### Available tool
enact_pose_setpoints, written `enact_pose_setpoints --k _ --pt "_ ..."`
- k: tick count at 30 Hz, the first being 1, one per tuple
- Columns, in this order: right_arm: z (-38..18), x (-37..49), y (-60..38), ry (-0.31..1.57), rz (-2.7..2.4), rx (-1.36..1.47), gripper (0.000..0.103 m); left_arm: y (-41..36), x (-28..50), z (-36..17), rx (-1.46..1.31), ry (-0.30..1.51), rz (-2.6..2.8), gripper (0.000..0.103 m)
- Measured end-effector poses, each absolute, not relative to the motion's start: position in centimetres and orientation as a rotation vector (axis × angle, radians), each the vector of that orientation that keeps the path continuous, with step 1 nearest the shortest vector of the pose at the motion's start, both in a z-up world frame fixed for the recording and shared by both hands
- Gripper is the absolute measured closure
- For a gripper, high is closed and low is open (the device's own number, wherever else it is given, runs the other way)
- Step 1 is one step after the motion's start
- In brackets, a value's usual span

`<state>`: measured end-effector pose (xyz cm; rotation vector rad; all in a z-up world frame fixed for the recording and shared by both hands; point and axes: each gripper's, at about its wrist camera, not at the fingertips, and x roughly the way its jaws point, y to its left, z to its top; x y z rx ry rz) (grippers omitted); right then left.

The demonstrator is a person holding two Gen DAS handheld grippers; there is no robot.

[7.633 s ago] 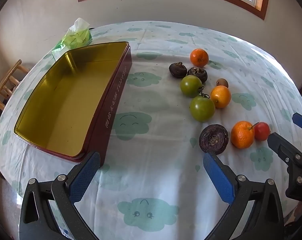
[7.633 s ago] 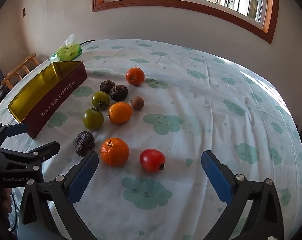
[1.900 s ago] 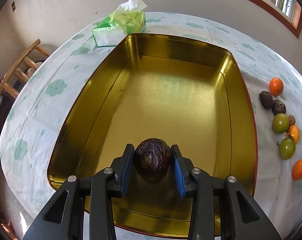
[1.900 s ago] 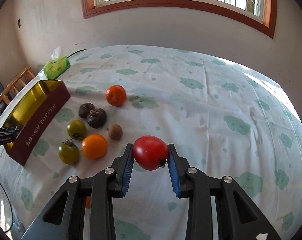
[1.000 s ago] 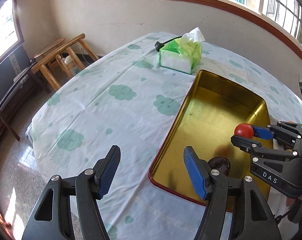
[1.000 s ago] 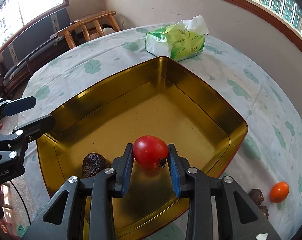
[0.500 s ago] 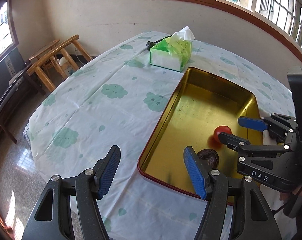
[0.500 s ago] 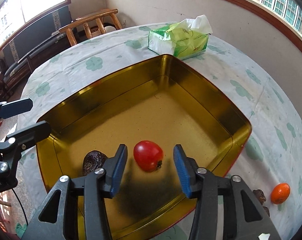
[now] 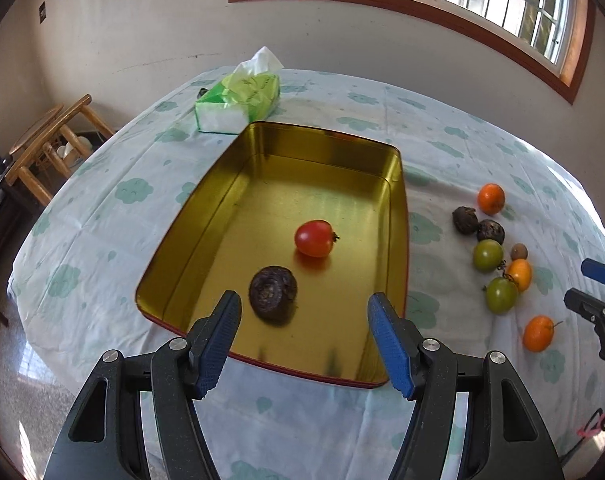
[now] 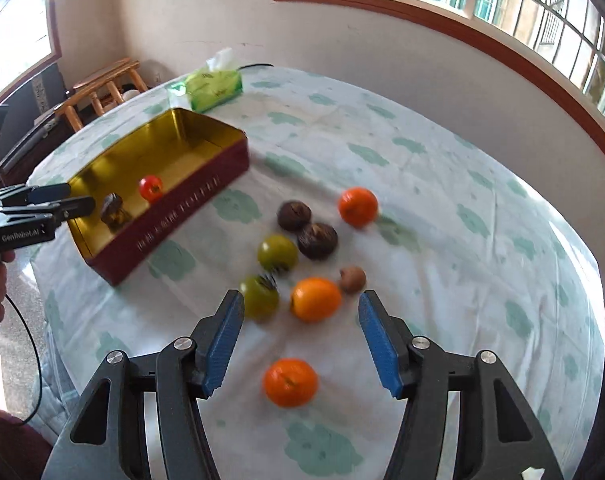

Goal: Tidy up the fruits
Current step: 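Lower red tomato into tin tray and open right gripper, then grasp small tangerine with right gripper while left gripper approaches green tomato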

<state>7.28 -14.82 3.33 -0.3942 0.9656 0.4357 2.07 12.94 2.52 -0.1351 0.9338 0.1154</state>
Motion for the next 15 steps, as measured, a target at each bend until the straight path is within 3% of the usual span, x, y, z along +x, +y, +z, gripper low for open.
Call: enact_pose_setpoints --k 12,13,15 --pt "-2.6 6.0 -15.7 1.042 0.427 -0.368 0.048 7.3 2.9 1.1 -0.073 0.975 0.028 0.037" --pt "-2.9 6.1 -15.5 1.041 0.432 -0.371 0.05 7.1 3.0 1.0 -0.077 0.978 0.024 0.037" --pt "-3.5 6.4 -15.2 1.053 0.445 -0.37 0.065 6.6 3.3 0.8 -0.083 0.981 0.02 0.037"
